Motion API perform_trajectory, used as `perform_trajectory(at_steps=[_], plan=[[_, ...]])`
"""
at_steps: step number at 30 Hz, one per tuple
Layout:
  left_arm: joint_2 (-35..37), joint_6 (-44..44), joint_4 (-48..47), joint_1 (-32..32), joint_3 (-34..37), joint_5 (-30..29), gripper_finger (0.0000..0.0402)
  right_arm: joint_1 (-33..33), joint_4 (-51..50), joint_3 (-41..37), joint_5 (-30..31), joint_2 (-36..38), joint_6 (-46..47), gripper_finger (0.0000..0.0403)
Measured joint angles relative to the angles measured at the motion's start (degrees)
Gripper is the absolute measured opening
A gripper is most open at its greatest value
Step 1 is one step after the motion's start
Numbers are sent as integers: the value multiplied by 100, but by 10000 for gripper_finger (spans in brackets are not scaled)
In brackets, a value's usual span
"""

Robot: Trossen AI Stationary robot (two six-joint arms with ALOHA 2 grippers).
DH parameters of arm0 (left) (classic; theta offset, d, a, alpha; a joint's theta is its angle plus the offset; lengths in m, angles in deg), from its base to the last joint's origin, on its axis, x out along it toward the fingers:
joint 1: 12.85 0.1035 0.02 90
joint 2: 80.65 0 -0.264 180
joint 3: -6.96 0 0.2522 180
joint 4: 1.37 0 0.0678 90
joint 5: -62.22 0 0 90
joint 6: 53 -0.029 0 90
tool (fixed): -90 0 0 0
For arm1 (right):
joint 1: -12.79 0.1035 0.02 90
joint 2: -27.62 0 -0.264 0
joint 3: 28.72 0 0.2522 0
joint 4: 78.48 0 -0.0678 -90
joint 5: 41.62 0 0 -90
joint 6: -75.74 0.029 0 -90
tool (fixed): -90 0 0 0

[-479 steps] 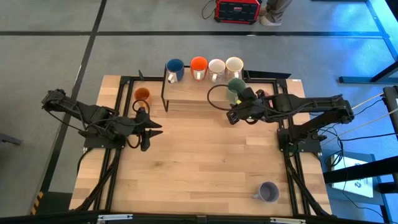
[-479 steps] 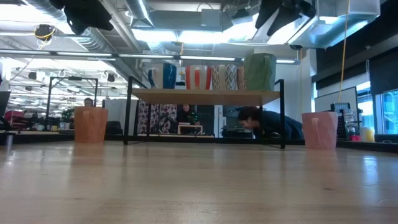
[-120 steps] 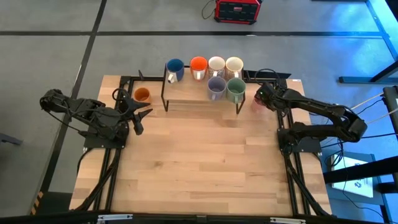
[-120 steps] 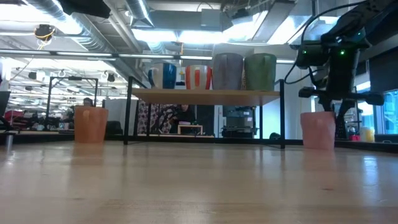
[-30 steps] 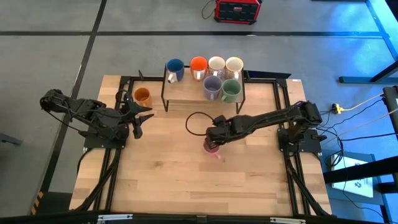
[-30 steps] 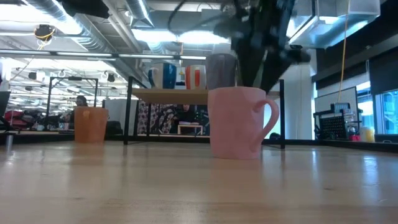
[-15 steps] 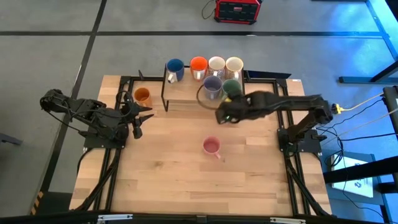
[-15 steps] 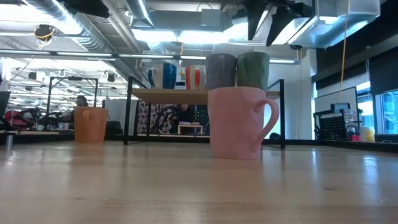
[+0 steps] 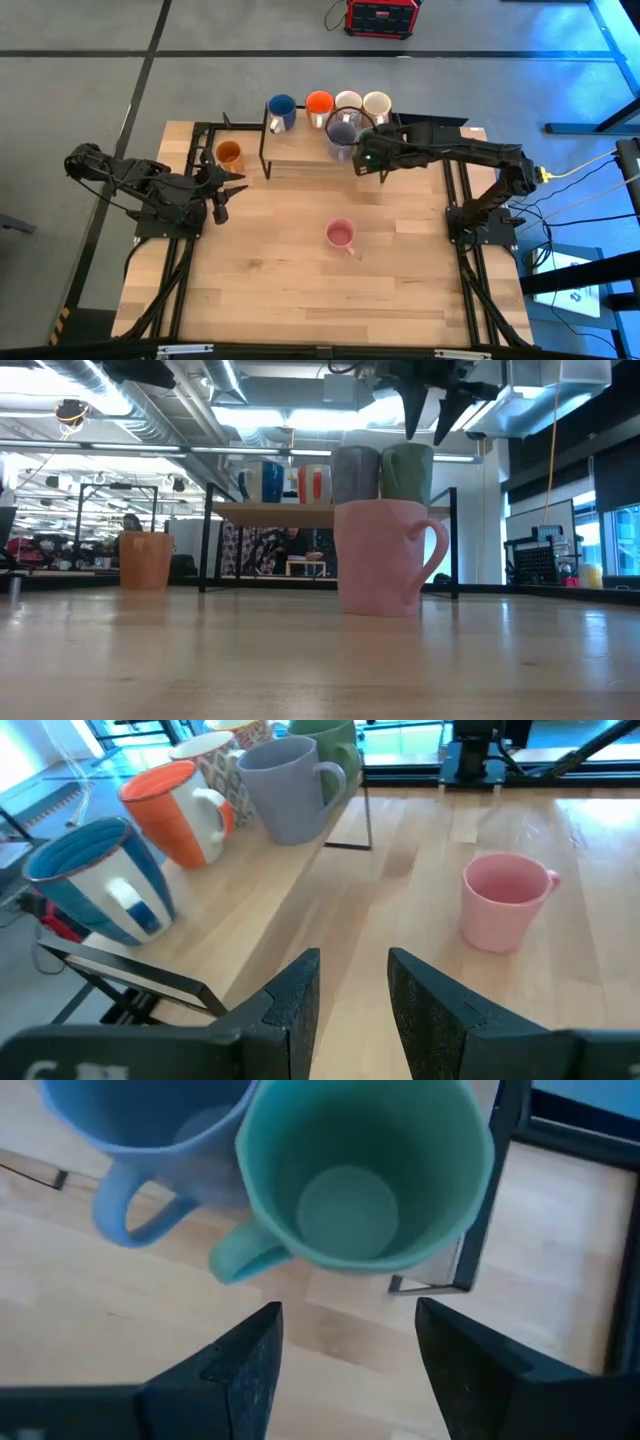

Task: Place coffee mugs
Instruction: Adjust the mugs on the shelf

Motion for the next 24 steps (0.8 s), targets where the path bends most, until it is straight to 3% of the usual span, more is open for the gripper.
perform_trajectory(at_steps=[8,16,24], plan=[[-2,2,-1,-1,0,37,114,-202,-108,2,327,-5,-179,215],[0,0,1,-2,0,23,114,-337,-195,1,56,-122,-688,215],[0,2,7,-1,0,22,114,-443,-424,0,444,-213,-604,215]])
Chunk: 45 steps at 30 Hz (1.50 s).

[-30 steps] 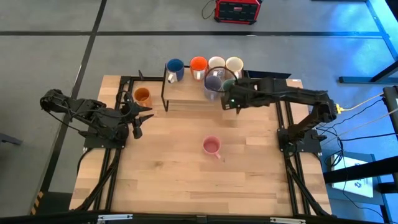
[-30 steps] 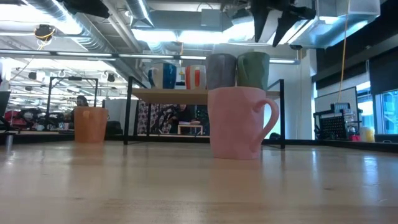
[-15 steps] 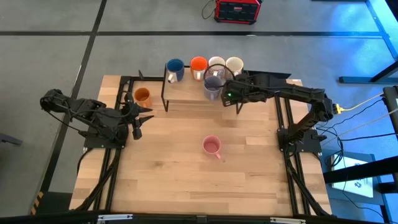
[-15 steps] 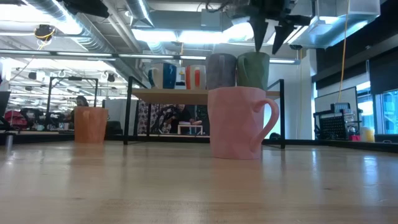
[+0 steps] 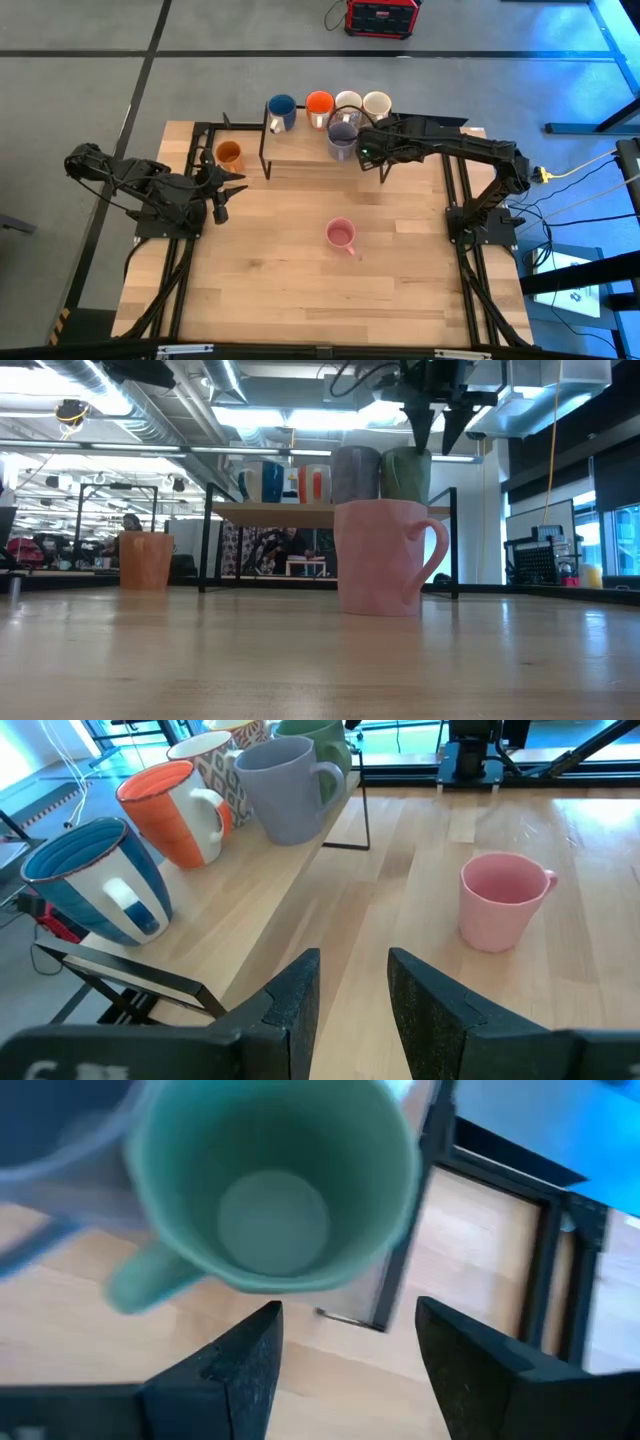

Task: Place coffee mugs
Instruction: Adjust the mugs on the shelf

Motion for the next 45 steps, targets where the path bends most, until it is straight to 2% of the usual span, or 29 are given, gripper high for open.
perform_trajectory(at_steps=[11,16,21,24,28,33,45], plan=[[0,-2,0,1,0,-20,114,8,-533,32,112,0,156,215],[0,-2,-1,1,0,-20,114,182,-515,557,-39,0,26,215],[0,-3,0,0,0,-20,114,243,-270,933,396,9,301,215],[-2,-4,0,0,0,-23,114,118,-220,872,581,9,339,215],[-2,-4,0,-1,0,-23,114,-153,-247,575,337,-53,395,215],[0,-4,0,1,0,-23,114,-378,-204,299,342,-44,398,215],[-2,-26,0,-1,0,-23,114,-774,-224,188,395,-44,18,215]])
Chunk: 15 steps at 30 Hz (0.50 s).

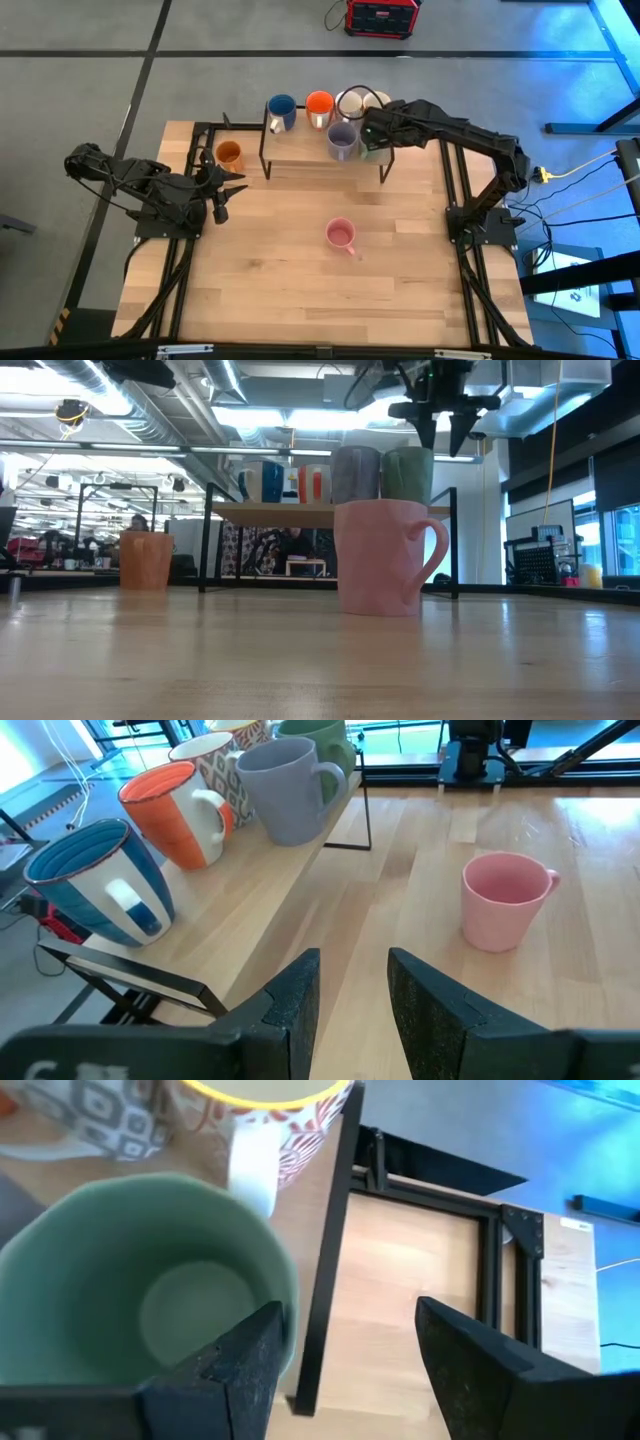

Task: Place coffee mugs
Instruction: Adjust the mugs on the shelf

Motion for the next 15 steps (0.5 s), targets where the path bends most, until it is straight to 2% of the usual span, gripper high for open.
perform_trajectory(at_steps=[6,15], plan=[[0,-18,0,2,0,0,114,-132,-9,0,6,0,-178,215],[1,-18,0,1,0,0,114,-130,-32,6,417,0,-309,215]])
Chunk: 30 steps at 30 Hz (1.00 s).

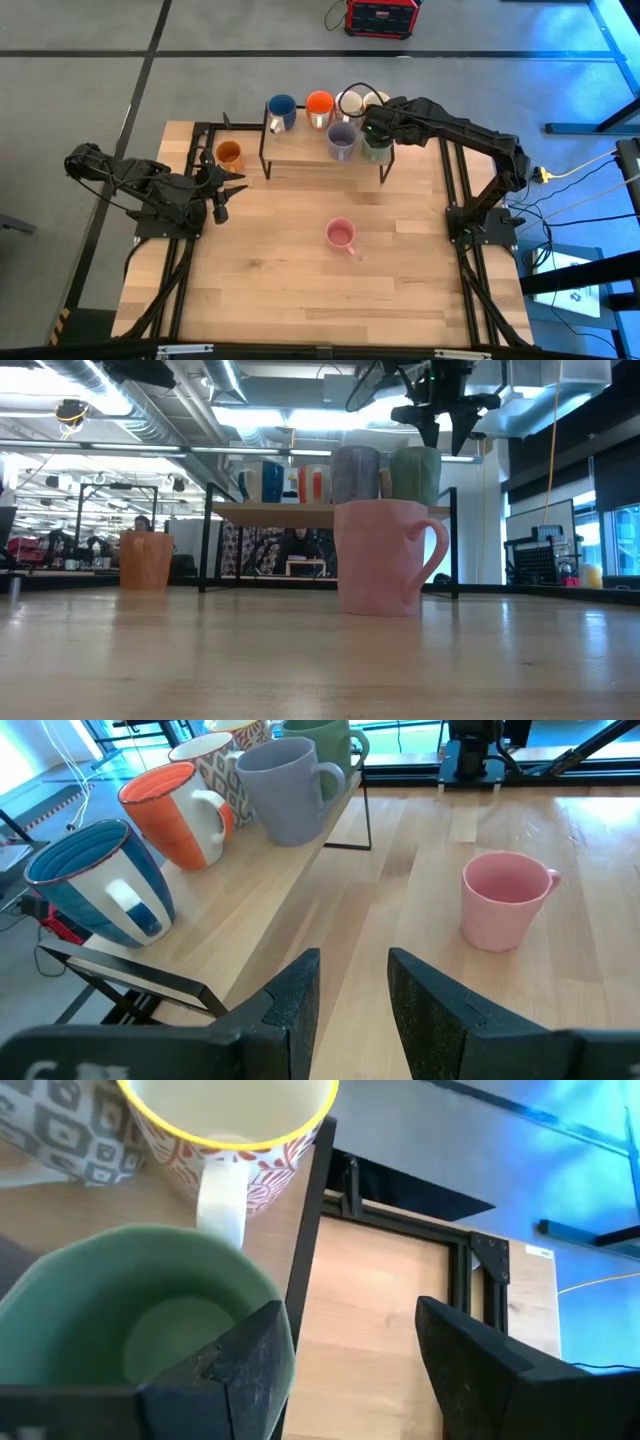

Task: Place coffee mugs
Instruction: Adjust the mugs on the shelf

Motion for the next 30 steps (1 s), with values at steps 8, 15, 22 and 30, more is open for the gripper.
perform_trajectory(at_steps=[8,15,22,30], plan=[[-1,-1,0,0,0,0,114,338,233,679,-331,2,0,215],[-1,0,4,0,0,0,114,640,1656,781,-745,-118,-118,215],[-1,-2,0,-1,0,0,114,607,1686,775,-769,-521,-238,215],[-1,-2,-2,0,0,11,114,599,1459,772,-473,-609,-251,215]])
